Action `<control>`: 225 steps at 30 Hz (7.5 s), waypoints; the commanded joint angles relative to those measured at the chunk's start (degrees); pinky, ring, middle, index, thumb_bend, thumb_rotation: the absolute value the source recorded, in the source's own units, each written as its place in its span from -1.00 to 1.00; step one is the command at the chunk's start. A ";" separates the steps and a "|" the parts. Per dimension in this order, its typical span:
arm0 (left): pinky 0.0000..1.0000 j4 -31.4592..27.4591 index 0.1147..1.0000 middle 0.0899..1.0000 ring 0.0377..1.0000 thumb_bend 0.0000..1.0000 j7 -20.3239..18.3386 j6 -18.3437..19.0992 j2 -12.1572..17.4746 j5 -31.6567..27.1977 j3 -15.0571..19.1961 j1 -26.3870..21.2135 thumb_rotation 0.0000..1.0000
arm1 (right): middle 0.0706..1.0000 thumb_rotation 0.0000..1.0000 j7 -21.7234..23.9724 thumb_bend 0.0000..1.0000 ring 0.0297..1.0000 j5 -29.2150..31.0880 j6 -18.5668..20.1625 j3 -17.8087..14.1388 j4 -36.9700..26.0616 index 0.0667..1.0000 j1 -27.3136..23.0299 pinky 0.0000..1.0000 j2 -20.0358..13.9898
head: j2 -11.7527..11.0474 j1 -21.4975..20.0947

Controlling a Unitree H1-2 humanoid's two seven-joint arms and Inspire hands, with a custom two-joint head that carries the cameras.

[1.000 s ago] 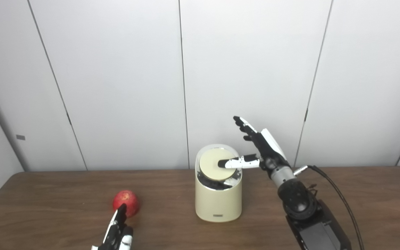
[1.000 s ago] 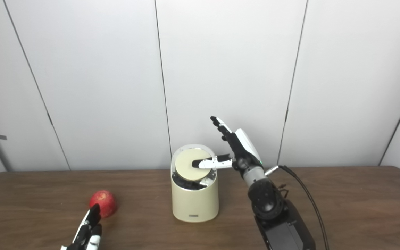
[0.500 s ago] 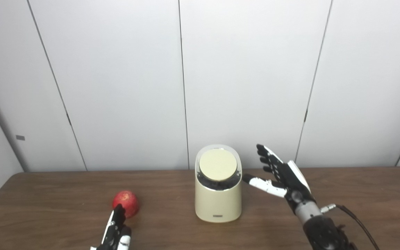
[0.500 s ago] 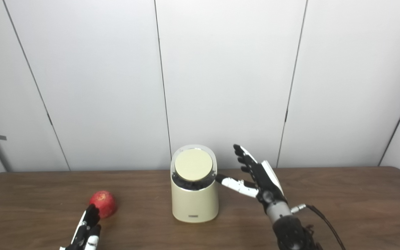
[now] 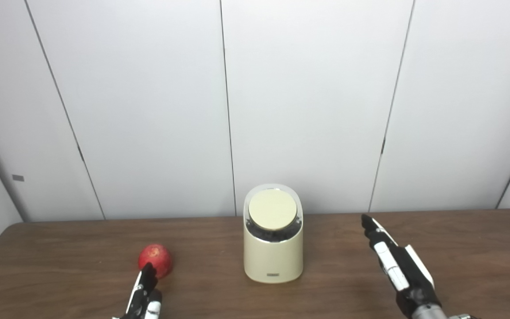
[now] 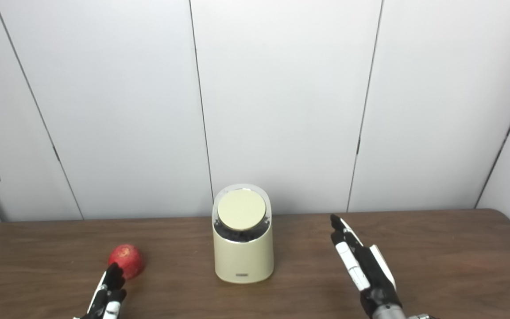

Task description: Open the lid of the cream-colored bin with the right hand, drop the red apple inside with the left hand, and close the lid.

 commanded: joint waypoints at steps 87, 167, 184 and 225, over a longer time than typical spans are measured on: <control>1.00 -6.15 0.92 0.93 0.94 -0.15 -0.34 5.27 0.41 -2.32 0.43 4.08 0.45 | 0.87 0.80 -3.52 0.26 0.93 -0.31 -1.53 -1.54 -6.08 0.80 0.03 1.00 3.82 | 8.06 -1.06; 0.40 -17.43 0.78 0.72 0.61 0.63 7.14 17.80 1.77 35.52 -1.29 0.38 -0.82 | 0.80 0.84 1.16 0.33 0.83 13.00 -8.73 -5.07 -2.74 0.77 12.73 0.83 1.58 | -0.17 20.74; 0.29 -11.51 0.73 0.75 0.59 0.82 2.63 33.34 12.29 53.13 -0.71 -12.06 -0.77 | 0.76 0.79 -0.98 0.42 0.79 11.33 -5.72 -4.23 -5.81 0.74 12.71 0.70 3.00 | 0.04 19.29; 0.41 10.23 0.66 0.72 0.67 0.77 -11.51 36.73 18.16 51.49 -5.68 -32.42 -0.76 | 0.90 1.00 -4.54 -0.19 0.95 9.06 2.77 -2.21 -17.33 0.96 13.60 1.00 6.97 | 1.16 15.60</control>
